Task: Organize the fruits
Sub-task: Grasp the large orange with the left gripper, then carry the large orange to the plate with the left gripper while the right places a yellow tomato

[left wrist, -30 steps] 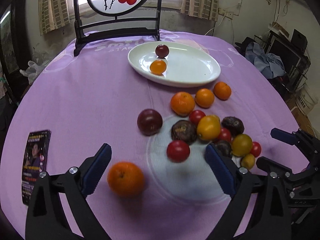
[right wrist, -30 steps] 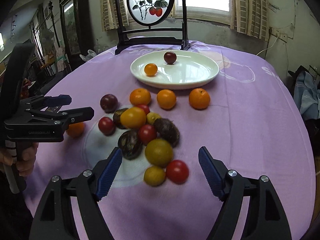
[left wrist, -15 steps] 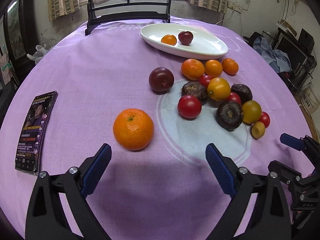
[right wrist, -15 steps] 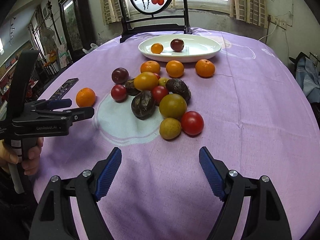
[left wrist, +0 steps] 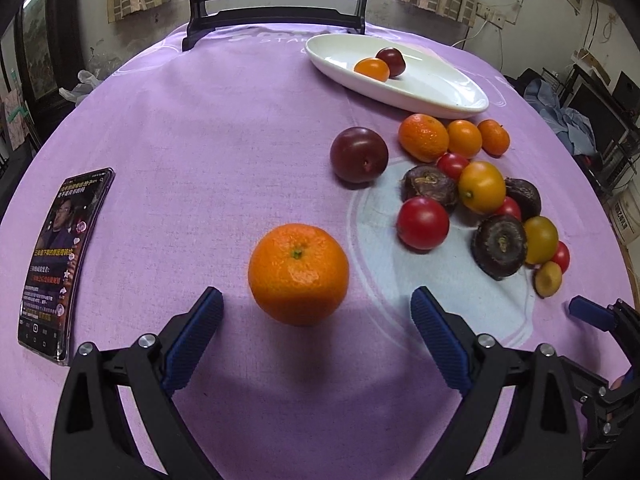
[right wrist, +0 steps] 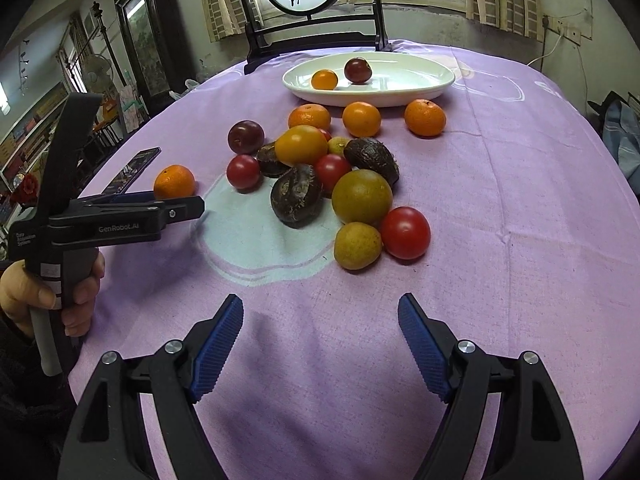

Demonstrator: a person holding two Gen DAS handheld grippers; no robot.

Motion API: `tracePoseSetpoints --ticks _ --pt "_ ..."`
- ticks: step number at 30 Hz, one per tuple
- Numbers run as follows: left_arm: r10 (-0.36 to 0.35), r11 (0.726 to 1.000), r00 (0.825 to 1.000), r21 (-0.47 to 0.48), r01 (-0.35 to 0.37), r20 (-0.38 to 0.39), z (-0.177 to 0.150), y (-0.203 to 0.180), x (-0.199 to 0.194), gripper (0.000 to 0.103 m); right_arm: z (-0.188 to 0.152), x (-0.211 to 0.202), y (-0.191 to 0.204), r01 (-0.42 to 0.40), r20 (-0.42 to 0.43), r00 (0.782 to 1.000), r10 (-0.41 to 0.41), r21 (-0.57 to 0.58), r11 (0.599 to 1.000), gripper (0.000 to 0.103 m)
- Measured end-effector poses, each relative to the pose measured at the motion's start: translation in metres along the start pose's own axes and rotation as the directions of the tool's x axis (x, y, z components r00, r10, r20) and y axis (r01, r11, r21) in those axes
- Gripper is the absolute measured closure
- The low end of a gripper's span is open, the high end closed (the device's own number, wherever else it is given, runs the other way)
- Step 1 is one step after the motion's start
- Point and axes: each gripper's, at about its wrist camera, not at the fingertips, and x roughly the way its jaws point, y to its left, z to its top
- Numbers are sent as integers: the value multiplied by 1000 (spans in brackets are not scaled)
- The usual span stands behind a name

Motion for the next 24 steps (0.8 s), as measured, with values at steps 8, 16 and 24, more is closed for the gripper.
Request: tracePoseSetpoints --ticks 8,16,24 --pt "7 999 1000 32 -7 -2 2 -6 3 29 4 0 2 -12 -5 1000 12 1 1000 23" --pt "18 1000 999 1 -18 31 2 3 0 58 6 6 3 12 -22 1000 -12 -2 1000 23" --pt "20 1000 999 14 -20 31 0 2 -2 59 19 22 -3 109 -45 993 -108 11 994 53"
